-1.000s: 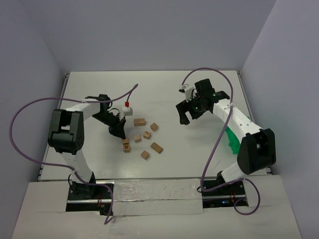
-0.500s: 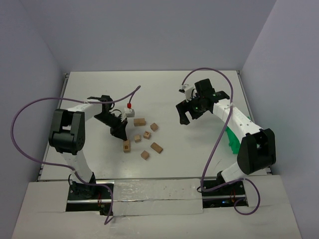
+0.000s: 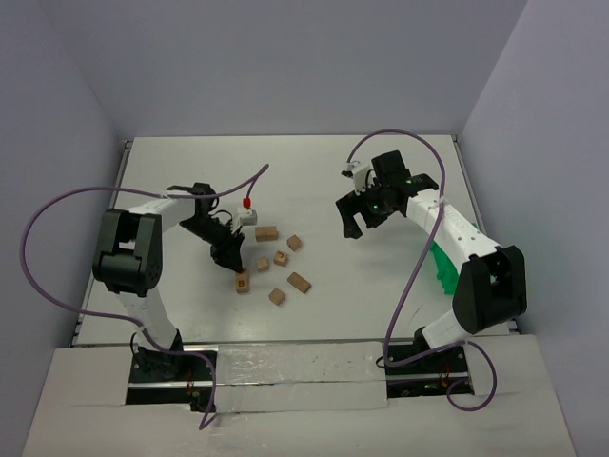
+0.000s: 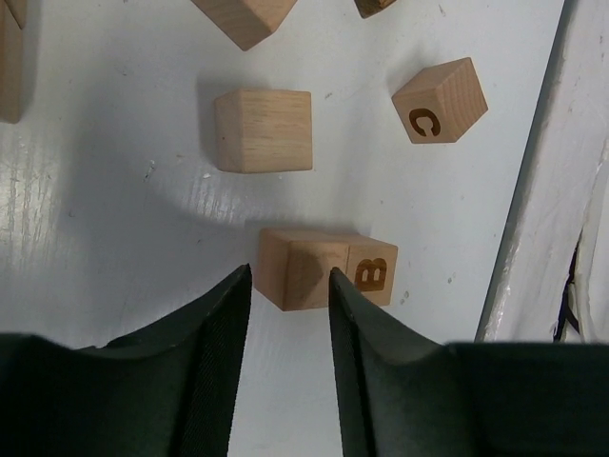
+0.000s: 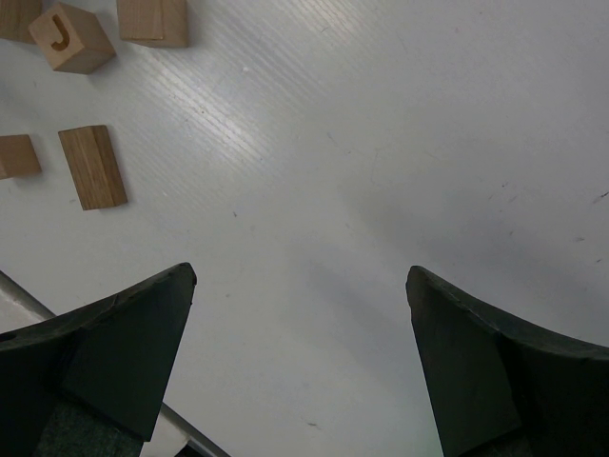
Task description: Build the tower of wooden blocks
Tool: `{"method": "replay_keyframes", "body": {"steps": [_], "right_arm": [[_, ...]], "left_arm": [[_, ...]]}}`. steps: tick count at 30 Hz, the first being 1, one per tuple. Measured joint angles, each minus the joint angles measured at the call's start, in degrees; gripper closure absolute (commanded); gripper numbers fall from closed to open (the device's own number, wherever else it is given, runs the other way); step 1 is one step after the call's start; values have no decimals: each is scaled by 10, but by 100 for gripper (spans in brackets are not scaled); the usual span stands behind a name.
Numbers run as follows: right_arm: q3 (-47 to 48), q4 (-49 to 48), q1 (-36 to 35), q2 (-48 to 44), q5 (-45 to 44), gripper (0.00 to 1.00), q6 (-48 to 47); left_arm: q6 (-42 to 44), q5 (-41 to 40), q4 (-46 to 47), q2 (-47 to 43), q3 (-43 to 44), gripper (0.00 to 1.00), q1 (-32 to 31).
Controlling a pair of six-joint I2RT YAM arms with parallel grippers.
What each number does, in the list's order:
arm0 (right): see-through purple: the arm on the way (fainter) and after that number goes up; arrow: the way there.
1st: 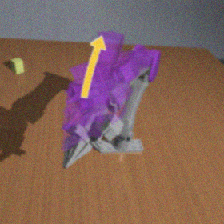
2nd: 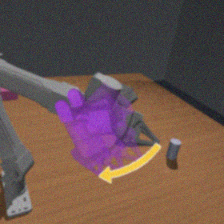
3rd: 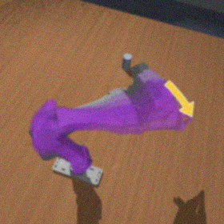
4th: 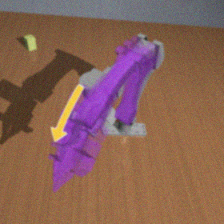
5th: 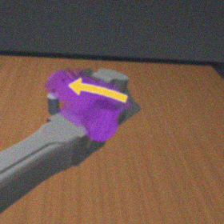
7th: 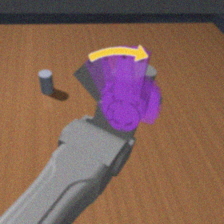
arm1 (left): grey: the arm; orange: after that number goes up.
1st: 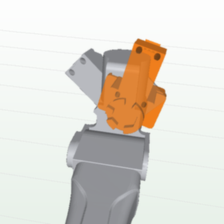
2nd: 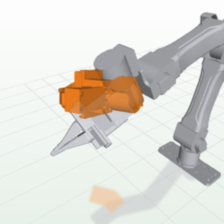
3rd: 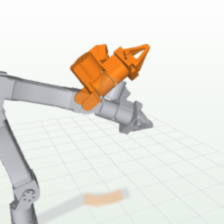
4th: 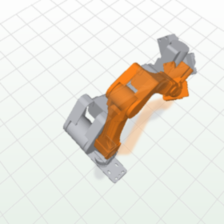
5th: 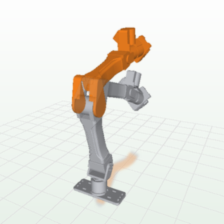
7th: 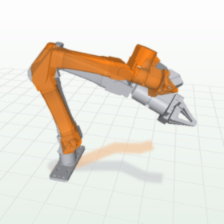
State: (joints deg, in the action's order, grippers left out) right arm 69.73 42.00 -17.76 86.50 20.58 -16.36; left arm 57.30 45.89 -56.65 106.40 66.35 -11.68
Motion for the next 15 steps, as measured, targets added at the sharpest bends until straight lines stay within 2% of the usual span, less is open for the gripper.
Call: {"method": "replay_keyframes", "body": {"steps": [3,6,13,14,15], "right_arm": [[0,0,0,0,0,0,0],[0,0,0,0,0,0,0],[2,5,-5,0,-6,0,-4],[5,8,-12,0,-14,0,-6],[9,11,-22,0,-23,0,-9]], "left_arm": [[0,0,-6,-6,2,33,0],[1,0,-21,-18,17,22,1],[2,8,-66,-68,114,14,16],[-1,12,-71,-80,128,5,21],[-8,19,-73,-96,140,1,29]]}}
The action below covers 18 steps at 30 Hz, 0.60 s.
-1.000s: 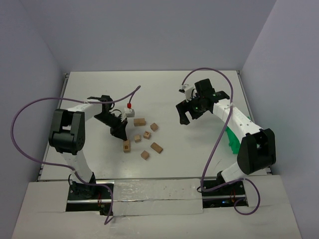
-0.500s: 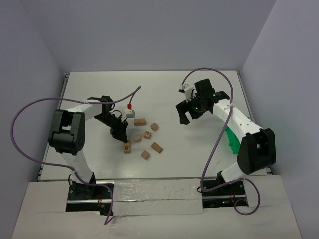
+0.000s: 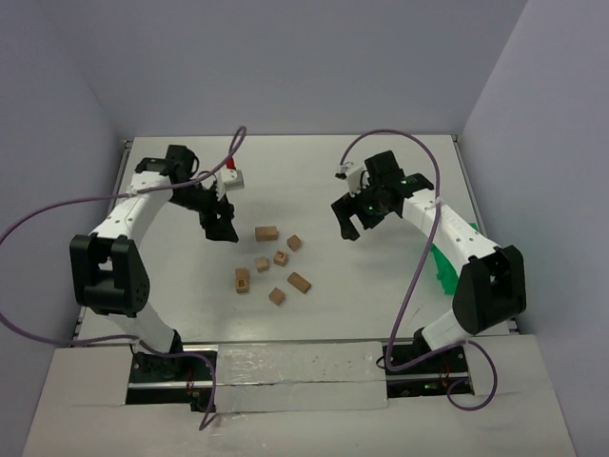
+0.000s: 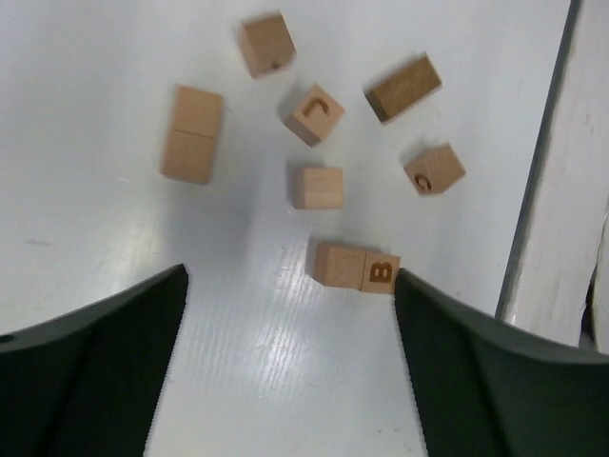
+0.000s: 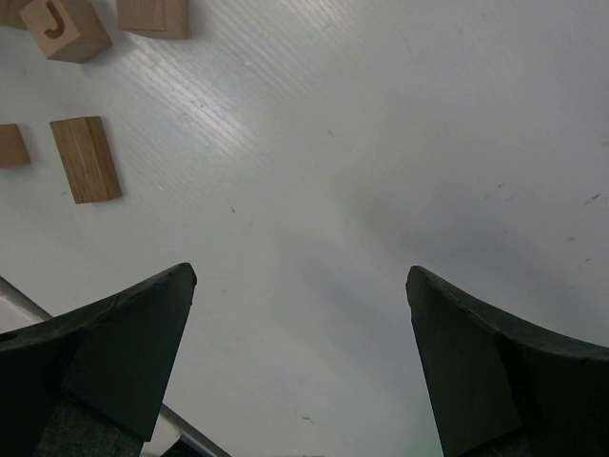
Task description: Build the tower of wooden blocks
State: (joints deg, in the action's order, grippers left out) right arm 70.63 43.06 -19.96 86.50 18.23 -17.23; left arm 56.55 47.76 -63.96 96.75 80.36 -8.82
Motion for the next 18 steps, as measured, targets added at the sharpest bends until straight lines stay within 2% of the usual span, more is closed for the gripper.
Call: {"method": "replay_keyframes", "body": {"steps": [5,8,14,18], "right_arm": [[39,7,-97,0,-55,0,-9],[78,9,-183,9,-78,0,-9],[149,-5,-332,80,-91,0,-16],[174,-20,-388,140,-91,0,-36]], "left_arm": [[-109,48,40,-87,12,1,84],[-241,59,114,-149,-18,1,152],[-475,-10,241,-278,-95,1,195],[-580,-86,291,-351,-135,1,217]]}}
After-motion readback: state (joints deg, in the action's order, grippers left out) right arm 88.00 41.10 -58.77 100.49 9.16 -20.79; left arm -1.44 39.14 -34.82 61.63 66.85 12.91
